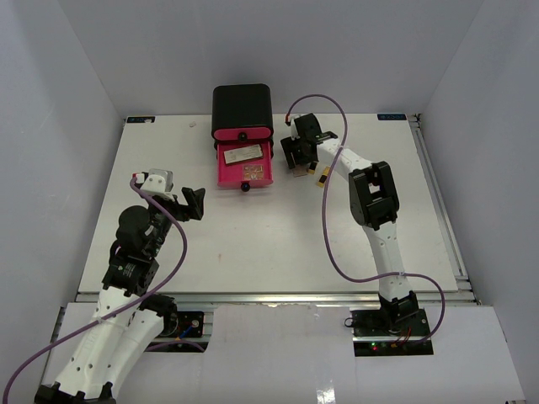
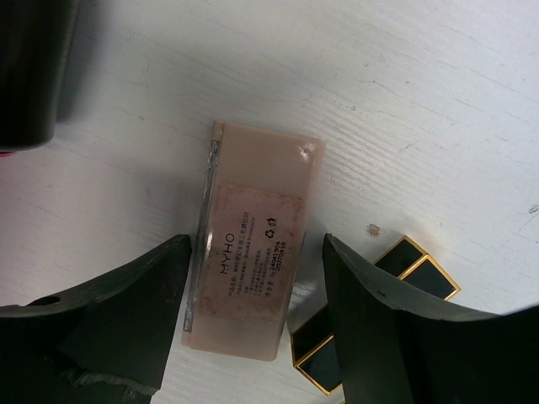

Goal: Organize the makeup

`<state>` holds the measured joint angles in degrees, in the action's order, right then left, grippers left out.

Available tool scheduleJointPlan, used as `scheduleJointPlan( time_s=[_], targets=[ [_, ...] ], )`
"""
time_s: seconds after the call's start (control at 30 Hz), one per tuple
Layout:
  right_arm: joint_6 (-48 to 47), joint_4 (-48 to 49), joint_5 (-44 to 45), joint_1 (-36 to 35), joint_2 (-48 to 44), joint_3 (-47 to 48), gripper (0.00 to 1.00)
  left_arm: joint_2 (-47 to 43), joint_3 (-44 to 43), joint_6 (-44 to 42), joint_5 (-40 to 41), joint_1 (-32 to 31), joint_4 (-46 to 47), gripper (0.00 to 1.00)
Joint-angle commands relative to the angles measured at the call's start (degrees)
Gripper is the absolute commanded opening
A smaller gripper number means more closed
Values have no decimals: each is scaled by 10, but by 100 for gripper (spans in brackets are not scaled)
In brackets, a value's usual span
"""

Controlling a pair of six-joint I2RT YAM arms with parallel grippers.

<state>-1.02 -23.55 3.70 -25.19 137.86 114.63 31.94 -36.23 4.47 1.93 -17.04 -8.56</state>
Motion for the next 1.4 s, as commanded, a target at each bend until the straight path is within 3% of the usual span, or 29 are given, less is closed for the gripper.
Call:
scheduleJointPlan(
  time_s=[0.0,0.27,0.43,0.77,0.97,1.13,1.37],
  targets=[
    [-5,11,13,-3,11,1,66,-2,1,-1,-6,2,6,98],
    [5,36,-16,-3,-18,-40,45,-4,1,-1,-6,3,6,98],
    [16,43,-47,-2,-39,-53,38,-3,1,-1,-6,2,7,98],
    [15,113,-128,11,-178,-176,22,-3,1,-1,-6,3,8,98],
    [-45,141,-153,10,-269,-248,15,-3,2,-1,-6,2,8,98],
    [-137,137,-245,8,-338,-268,9,-4,0,-1,-4,2,8,98],
    [-351,2,-299,-71,-311,-155,8,-1,1,-1,-4,3,8,98]
  ],
)
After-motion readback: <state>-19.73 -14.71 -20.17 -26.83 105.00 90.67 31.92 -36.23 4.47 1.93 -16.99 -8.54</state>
